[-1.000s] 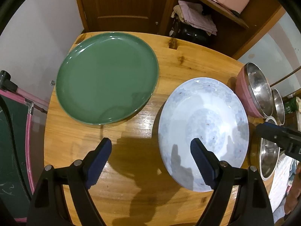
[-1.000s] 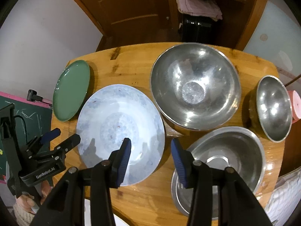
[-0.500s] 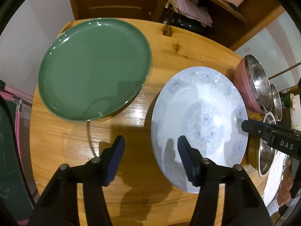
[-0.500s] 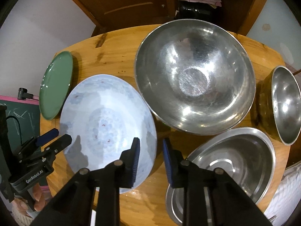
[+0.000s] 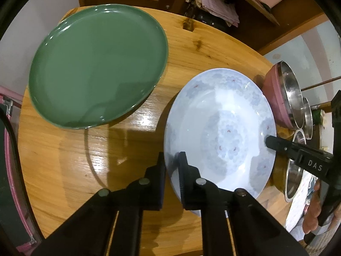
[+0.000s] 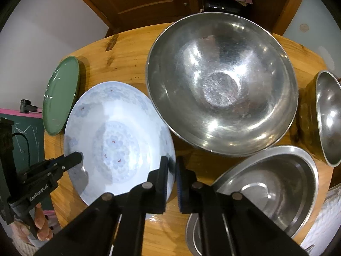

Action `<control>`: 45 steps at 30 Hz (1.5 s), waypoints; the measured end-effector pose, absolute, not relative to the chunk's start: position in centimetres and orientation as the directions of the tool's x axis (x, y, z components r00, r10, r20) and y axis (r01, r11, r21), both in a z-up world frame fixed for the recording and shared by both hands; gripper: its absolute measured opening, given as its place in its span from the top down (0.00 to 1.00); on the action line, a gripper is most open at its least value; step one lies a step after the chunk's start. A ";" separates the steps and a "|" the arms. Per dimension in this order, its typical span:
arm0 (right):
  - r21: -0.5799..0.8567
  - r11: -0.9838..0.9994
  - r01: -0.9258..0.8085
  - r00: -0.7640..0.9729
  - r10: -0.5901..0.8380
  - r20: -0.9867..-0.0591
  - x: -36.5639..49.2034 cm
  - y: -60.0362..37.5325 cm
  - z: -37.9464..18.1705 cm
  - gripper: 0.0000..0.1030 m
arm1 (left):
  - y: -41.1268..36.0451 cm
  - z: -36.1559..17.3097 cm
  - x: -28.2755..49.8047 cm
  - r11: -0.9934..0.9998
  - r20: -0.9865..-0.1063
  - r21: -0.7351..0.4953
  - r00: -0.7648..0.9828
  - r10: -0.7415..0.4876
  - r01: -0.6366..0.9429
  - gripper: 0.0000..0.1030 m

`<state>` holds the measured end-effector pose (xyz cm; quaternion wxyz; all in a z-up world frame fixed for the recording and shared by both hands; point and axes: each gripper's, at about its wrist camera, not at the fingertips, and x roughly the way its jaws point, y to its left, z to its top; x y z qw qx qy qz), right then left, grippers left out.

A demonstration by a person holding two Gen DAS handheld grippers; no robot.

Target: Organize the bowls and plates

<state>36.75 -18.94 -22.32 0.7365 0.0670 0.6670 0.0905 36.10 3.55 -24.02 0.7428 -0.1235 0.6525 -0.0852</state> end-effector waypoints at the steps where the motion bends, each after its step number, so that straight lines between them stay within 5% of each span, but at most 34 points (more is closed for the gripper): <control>1: 0.219 0.975 -0.042 0.098 0.222 -0.970 36.7 -18.9 -22.3 0.94 | 3.5 -24.0 35.9 0.957 -0.950 -0.290 0.137 -0.282 -0.036 0.92; 18: 0.230 0.972 -0.044 0.106 0.233 -0.967 33.8 -18.9 -20.3 0.96 | 4.7 -20.7 33.5 0.927 -0.917 -0.374 0.164 -0.363 -0.036 0.96; 24: 0.204 0.978 -0.046 0.109 0.207 -0.972 32.6 -18.5 -19.9 0.96 | 3.6 -18.8 32.5 0.949 -0.927 -0.315 0.215 -0.308 0.001 0.96; 28: 0.210 0.977 -0.036 0.111 0.213 -0.971 32.4 -18.6 -20.1 0.96 | 5.0 -19.9 33.0 0.966 -0.945 -0.256 0.219 -0.241 -0.044 0.77; 34: 0.204 0.978 -0.041 0.107 0.208 -0.972 32.5 -18.5 -20.6 0.96 | 7.1 -22.0 33.8 0.948 -0.937 -0.306 0.202 -0.283 -0.089 0.63; 42: 0.208 0.978 -0.033 0.100 0.211 -0.972 32.9 -18.8 -21.3 0.95 | 6.2 -23.9 34.2 0.903 -0.898 -0.419 0.194 -0.396 -0.093 0.66; 45: 0.217 0.976 -0.032 0.096 0.219 -0.971 32.9 -18.8 -21.4 0.95 | 5.7 -24.3 34.3 0.904 -0.897 -0.421 0.184 -0.402 -0.078 0.81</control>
